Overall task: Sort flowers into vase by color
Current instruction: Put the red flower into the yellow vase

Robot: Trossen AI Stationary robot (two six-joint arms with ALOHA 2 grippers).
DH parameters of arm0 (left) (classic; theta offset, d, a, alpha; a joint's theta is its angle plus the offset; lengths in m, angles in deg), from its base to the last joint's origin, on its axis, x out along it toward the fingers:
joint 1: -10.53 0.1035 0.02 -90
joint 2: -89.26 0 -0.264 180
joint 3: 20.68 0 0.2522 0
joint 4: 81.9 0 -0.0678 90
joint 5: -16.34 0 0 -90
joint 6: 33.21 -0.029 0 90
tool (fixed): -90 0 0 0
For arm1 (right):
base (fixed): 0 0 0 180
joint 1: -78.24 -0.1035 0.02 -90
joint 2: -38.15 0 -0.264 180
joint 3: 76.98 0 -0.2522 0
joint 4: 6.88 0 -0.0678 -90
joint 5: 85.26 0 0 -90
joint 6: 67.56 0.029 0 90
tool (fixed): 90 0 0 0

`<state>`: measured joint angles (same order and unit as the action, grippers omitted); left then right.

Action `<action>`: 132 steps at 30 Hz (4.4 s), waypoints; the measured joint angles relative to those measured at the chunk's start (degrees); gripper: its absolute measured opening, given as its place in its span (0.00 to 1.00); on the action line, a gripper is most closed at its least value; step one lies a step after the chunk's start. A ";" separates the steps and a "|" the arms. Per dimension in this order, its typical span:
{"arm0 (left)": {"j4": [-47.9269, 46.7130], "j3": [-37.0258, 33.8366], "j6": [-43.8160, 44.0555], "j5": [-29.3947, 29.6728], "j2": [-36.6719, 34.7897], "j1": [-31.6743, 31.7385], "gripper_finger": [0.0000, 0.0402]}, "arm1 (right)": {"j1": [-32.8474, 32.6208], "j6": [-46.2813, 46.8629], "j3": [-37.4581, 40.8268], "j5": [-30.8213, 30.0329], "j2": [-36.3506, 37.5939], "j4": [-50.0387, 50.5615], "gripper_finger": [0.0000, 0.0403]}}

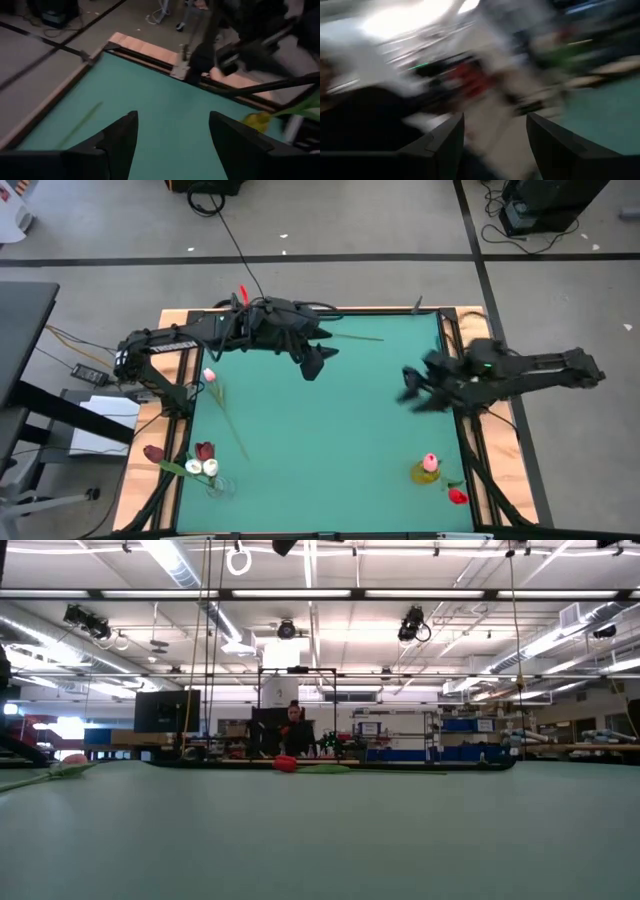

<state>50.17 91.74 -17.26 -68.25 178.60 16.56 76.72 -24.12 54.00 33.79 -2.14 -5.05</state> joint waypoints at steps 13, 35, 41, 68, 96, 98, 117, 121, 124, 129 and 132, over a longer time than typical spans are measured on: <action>-7.03 -1.81 -9.61 -11.44 -0.13 9.22 0.55 | 18.93 3.28 -0.72 -7.29 -27.11 -6.24 0.53; 14.38 -32.59 -5.04 -26.12 -9.39 16.93 0.55 | 30.97 -25.22 -44.90 -12.97 -69.39 43.98 0.46; 23.68 -41.43 -1.23 -26.11 -14.40 19.30 0.55 | 32.96 -34.80 -57.18 -21.50 -78.12 55.57 0.46; 25.87 -45.51 -3.57 -26.09 -14.91 19.90 0.55 | 36.94 -52.66 -80.79 -26.24 -93.37 77.62 0.30; 27.12 -45.51 0.57 -25.36 -14.86 20.54 0.55 | 39.17 -56.62 -73.97 -23.95 -94.27 75.05 0.06; 26.75 -45.51 3.22 -24.32 -14.84 20.54 0.55 | 39.28 -54.83 -74.94 -22.00 -94.48 75.73 0.03; 35.17 -45.53 7.66 -18.16 -14.68 24.32 0.55 | 36.82 -30.50 -77.13 -13.72 -70.38 59.64 0.00; 48.84 -45.53 4.68 -19.62 -14.19 25.29 0.55 | 32.90 -31.07 -77.13 -16.03 -65.77 57.02 0.00; 58.01 -45.51 2.82 -19.71 -14.32 25.34 0.55 | 29.60 -31.87 -77.13 -20.27 -63.78 55.88 0.00; 64.79 -45.51 2.62 -19.84 -14.29 25.74 0.55 | 22.49 -33.44 -77.11 -33.19 -61.91 52.99 0.00; 66.01 -45.53 2.67 -20.19 -14.25 25.70 0.55 | 19.26 -33.60 -77.13 -35.92 -61.84 51.74 0.00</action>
<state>116.18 46.21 -14.59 -88.44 164.35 42.26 95.98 -57.71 -23.14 -2.13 -63.99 46.69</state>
